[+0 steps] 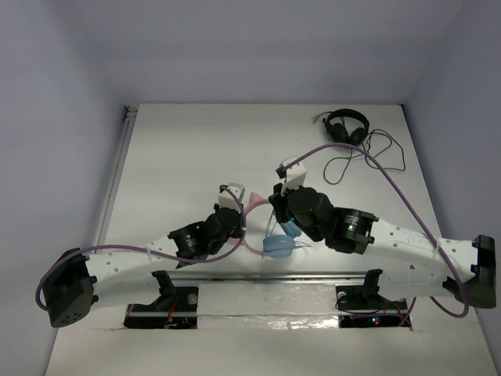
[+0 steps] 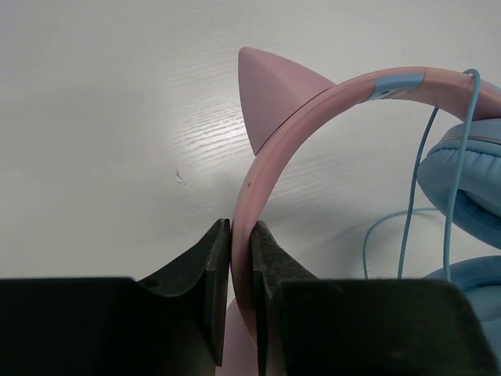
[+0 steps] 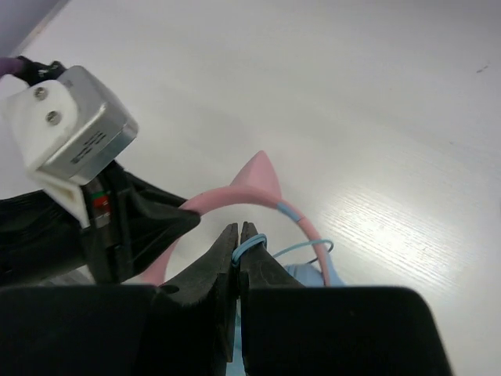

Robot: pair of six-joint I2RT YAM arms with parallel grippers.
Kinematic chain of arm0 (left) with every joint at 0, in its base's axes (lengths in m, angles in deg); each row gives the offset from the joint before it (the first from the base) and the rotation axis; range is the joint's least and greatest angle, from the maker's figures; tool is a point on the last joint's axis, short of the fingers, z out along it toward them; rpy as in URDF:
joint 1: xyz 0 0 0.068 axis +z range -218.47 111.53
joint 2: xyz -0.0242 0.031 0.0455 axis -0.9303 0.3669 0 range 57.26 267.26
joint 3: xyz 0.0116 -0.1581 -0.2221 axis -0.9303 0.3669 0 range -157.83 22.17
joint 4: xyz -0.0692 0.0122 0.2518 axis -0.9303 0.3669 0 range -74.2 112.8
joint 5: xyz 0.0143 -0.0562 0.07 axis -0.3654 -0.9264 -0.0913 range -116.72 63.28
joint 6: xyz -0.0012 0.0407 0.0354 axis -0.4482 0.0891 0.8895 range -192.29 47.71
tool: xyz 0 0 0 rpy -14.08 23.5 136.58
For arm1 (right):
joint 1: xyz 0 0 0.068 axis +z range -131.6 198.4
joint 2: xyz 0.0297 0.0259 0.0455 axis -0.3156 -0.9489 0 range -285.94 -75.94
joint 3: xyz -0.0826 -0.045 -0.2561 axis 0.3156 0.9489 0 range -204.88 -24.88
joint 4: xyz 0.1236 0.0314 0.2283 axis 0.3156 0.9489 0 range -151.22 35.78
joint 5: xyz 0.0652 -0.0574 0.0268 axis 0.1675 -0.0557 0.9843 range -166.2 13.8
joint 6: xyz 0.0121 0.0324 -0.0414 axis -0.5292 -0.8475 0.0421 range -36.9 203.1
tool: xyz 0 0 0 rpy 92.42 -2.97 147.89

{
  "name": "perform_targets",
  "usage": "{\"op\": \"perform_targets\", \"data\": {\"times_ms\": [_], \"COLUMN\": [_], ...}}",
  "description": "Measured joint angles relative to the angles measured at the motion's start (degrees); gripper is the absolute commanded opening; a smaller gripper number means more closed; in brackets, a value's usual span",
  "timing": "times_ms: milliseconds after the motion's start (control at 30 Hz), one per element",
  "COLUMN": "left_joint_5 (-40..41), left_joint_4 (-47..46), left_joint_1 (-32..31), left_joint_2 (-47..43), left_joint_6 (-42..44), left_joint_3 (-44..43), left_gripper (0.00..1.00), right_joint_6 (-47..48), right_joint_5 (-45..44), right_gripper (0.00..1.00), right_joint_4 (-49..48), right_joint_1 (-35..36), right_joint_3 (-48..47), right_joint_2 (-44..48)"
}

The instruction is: Wrap the headphones

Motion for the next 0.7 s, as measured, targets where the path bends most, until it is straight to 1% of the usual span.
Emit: {"op": "perform_targets", "data": {"times_ms": [133, 367, 567, 700], "left_joint_5": [-2.4, -4.2, -7.4, -11.5], "left_joint_4": [0.9, 2.3, 0.2, -2.2], "left_joint_1": [-0.5, -0.4, -0.5, -1.3], "left_joint_2": [-1.0, -5.9, -4.9, -3.7], "left_joint_6": [0.0, 0.0, 0.1, 1.2], "left_joint_3": [0.0, 0.0, 0.0, 0.2], "left_gripper": [0.00, 0.00, 0.00, 0.00], "right_joint_6": [2.6, 4.8, 4.6, 4.6], "right_joint_5": [-2.5, -4.5, -0.5, 1.1], "right_gripper": [0.00, 0.00, 0.00, 0.00], "right_joint_4": [-0.1, -1.6, -5.0, -7.1], "right_joint_1": [-0.7, -4.3, -8.9, -13.2], "right_joint_3": [0.8, 4.3, 4.6, 4.6], "right_joint_2": [-1.8, -1.8, -2.1, -3.0]}}
